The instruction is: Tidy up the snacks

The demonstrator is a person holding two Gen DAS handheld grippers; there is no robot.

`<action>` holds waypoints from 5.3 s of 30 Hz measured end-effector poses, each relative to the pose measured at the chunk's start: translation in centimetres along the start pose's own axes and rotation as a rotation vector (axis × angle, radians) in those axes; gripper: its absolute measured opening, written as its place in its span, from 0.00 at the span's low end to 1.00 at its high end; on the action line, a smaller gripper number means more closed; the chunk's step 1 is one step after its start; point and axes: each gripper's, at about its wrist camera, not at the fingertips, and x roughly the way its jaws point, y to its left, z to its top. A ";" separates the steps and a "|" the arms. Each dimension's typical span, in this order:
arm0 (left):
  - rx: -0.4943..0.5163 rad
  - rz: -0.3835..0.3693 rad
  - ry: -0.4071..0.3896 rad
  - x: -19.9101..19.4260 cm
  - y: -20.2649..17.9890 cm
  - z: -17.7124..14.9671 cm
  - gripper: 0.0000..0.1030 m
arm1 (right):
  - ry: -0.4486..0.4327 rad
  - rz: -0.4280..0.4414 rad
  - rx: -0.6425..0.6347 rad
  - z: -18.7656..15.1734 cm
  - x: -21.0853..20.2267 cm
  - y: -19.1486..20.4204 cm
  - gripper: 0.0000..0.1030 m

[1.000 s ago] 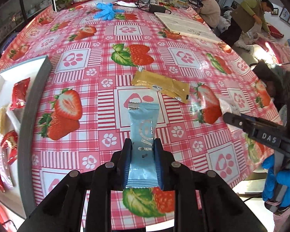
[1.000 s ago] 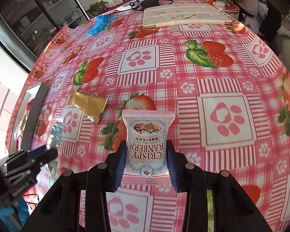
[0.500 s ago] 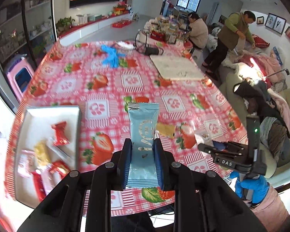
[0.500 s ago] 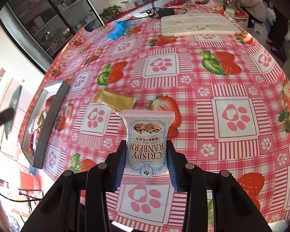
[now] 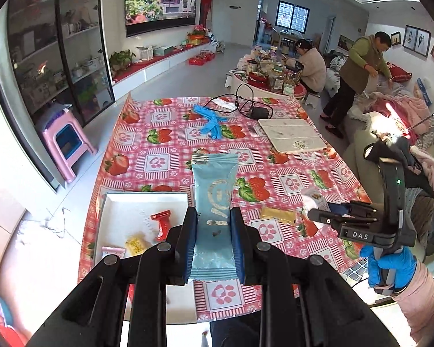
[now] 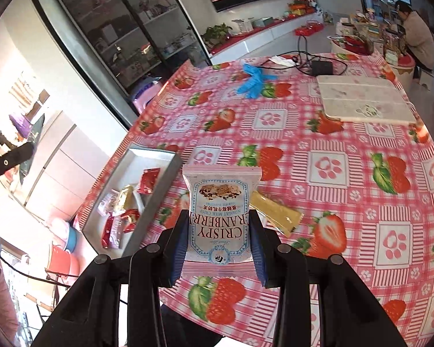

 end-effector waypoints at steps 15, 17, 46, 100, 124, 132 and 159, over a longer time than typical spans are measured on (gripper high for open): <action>-0.150 0.088 0.069 5.3 7.2 -4.7 0.24 | 0.087 0.086 -0.150 4.0 6.9 10.0 0.39; -0.166 0.100 0.085 6.6 7.6 -5.6 0.24 | 0.103 0.090 -0.163 4.0 8.0 10.7 0.39; -0.302 0.206 0.204 15.7 11.9 -11.0 0.24 | 0.261 0.044 -0.260 2.3 17.1 14.2 0.39; -0.266 0.306 0.128 13.5 11.4 -12.7 1.00 | 0.273 -0.133 -0.406 1.8 18.2 16.2 1.00; -0.327 0.294 0.218 9.8 6.5 -18.1 1.00 | 0.318 -0.073 -0.485 -2.0 15.8 17.0 1.00; -0.359 0.327 0.241 10.0 7.3 -17.7 1.00 | 0.314 -0.057 -0.474 -1.8 15.7 17.2 1.00; -0.437 0.373 0.267 9.6 10.5 -18.0 1.00 | 0.352 -0.047 -0.425 -1.2 17.0 18.0 1.00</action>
